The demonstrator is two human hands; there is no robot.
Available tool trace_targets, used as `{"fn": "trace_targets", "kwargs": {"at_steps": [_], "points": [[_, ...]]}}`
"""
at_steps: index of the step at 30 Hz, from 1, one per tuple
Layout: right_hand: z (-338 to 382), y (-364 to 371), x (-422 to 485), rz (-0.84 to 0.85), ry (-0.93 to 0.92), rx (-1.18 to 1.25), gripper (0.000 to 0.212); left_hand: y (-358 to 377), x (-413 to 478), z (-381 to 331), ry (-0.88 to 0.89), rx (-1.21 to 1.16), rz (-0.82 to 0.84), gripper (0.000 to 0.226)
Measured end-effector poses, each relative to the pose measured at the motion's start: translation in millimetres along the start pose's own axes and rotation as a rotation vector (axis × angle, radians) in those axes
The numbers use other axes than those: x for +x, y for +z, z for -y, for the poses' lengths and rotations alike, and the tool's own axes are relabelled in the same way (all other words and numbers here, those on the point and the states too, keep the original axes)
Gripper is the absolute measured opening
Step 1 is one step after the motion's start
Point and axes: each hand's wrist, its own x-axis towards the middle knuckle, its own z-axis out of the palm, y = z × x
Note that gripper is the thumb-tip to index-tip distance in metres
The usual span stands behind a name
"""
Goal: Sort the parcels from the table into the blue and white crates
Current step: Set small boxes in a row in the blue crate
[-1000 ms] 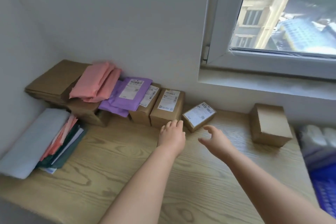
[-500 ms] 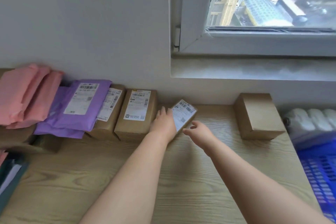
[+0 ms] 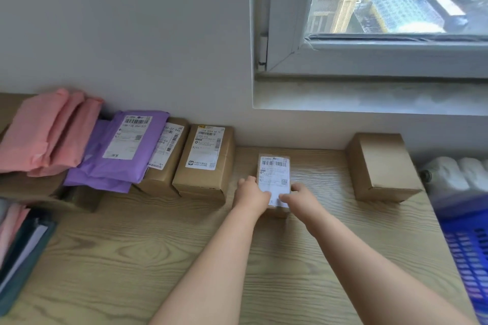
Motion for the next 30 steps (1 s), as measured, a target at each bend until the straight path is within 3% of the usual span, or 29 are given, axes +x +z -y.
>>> {"fn": "trace_targets", "kwargs": {"at_steps": [6, 12, 16, 23, 30], "points": [[-14.9, -12.3, -39.5, -0.021, -0.016, 0.175, 0.024, 8.5, -59.2, 1.6, -0.119, -0.664, -0.048, 0.028], [-29.7, -31.4, -90.3, 0.074, -0.107, 0.285, 0.032, -0.8, -130.1, 3.1, -0.056, -0.995, -0.102, 0.041], [-33.4, -44.0, -121.1, 0.141, -0.202, 0.324, 0.052, -11.1, -160.2, 0.7, 0.012, -1.049, -0.078, 0.051], [-32.6, -52.5, -169.9, 0.181, -0.306, 0.386, 0.076, -30.0, -194.8, 5.5, 0.168, -1.088, 0.037, 0.034], [-26.5, -40.4, -200.7, 0.118, -0.359, 0.452, 0.083, -57.6, -209.1, 15.1, 0.248, -1.095, 0.096, 0.042]]}}
